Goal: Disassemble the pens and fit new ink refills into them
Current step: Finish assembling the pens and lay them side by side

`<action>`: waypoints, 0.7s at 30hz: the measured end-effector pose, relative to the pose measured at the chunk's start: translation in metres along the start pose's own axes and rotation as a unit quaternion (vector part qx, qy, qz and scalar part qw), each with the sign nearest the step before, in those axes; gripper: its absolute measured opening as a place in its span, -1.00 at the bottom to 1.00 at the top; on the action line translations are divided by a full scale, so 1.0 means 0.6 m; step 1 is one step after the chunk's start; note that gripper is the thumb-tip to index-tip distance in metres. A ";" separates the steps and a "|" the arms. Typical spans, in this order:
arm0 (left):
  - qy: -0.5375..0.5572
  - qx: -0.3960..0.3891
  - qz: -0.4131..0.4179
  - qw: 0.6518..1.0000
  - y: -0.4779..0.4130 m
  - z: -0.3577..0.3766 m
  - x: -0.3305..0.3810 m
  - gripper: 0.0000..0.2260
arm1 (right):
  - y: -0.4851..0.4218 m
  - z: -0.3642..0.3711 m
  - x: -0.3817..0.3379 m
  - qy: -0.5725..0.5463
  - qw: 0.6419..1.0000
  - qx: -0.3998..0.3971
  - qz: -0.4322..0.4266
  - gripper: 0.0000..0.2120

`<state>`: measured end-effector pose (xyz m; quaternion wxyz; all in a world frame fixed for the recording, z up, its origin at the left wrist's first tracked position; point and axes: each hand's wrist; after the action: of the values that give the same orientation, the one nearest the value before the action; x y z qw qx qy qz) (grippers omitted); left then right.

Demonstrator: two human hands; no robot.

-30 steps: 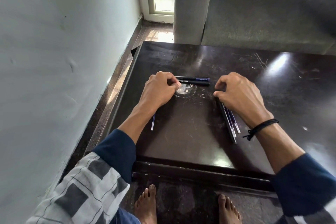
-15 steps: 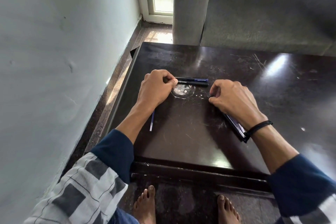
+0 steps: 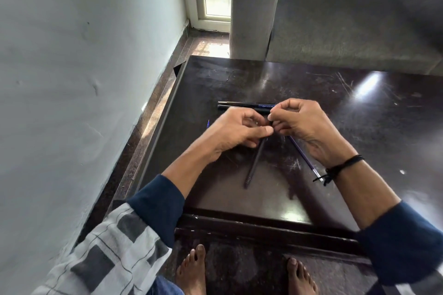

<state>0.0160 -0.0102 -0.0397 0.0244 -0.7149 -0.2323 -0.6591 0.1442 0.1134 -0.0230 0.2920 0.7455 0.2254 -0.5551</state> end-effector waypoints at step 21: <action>0.196 0.080 -0.062 0.975 0.000 -0.006 0.008 -0.82 | 0.009 0.033 0.011 -0.115 0.990 -0.049 0.061 -0.88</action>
<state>0.0128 -0.0097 -0.0345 0.0860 -0.5520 -0.3187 -0.7657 0.1358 0.0961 -0.0324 0.3854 0.6741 0.1715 -0.6064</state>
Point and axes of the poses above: each hand's wrist, its own y-axis away from the middle knuckle, its own z-axis out of the palm, x = y × z, and after that the axes turned 2 degrees about -z, right-handed
